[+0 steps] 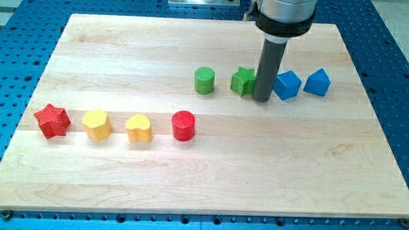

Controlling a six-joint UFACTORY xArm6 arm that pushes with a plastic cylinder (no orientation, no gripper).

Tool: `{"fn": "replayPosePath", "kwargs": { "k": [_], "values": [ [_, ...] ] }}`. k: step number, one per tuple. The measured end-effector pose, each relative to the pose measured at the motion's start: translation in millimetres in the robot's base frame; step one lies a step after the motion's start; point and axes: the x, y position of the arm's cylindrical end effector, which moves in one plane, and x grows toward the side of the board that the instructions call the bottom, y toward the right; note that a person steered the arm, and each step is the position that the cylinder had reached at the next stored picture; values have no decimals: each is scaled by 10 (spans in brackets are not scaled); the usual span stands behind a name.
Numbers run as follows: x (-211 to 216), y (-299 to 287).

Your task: Move the green star slightly to the left

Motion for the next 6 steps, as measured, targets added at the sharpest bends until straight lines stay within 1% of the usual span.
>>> {"fn": "replayPosePath", "kwargs": {
  "k": [1, 2, 3, 4, 5, 6],
  "values": [
    [-3, -517],
    [60, -32],
    [-204, 191],
    [-244, -144],
    [-136, -673],
    [62, -296]
  ]
}}
